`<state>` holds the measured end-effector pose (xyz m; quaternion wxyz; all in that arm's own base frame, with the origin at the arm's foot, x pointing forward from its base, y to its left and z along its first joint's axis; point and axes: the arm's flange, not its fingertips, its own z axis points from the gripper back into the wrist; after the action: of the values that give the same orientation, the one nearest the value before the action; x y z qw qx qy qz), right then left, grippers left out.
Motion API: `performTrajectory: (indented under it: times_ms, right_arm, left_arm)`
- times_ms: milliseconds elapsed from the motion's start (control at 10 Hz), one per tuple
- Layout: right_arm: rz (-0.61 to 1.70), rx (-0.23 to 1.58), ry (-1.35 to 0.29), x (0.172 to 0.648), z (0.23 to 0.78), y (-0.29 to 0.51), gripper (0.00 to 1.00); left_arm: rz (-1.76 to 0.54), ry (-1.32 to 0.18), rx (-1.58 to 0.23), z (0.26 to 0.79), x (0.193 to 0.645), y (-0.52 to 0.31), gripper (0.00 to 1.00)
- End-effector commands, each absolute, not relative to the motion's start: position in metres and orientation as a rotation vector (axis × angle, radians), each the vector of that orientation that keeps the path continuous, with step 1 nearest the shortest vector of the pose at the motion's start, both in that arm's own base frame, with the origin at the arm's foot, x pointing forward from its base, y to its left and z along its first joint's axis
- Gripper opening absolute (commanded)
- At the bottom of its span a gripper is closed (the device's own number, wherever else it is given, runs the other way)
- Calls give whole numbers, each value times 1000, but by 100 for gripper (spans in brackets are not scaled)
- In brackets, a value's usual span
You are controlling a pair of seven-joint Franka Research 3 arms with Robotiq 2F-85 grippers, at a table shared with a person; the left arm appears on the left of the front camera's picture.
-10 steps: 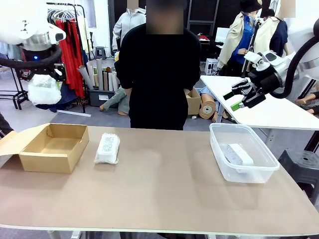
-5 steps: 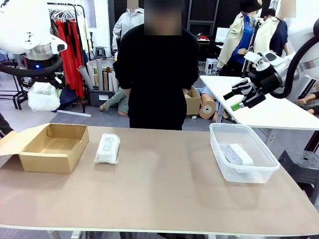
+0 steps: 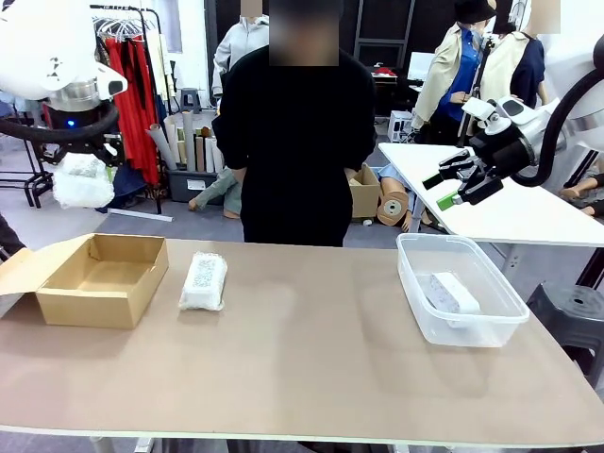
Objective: Separate and place wrapped and unwrapped clocks.
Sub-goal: If the picked Digital clock is wrapped, place it in the Package Box ; if not, place it in the Organizing box.
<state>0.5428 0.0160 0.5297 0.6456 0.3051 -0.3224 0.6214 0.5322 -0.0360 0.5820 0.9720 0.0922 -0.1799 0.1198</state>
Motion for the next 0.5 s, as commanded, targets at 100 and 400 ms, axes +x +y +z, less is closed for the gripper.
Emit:
performTrajectory:
  times_ms: [100, 400]
  right_arm:
    - [1418, 689, -737, 542, 533, 17, 100]
    - [1418, 689, -737, 542, 533, 17, 100]
  left_arm:
    - [137, -234, 198, 553, 550, -19, 0]
    - [150, -173, 178, 499, 554, -6, 0]
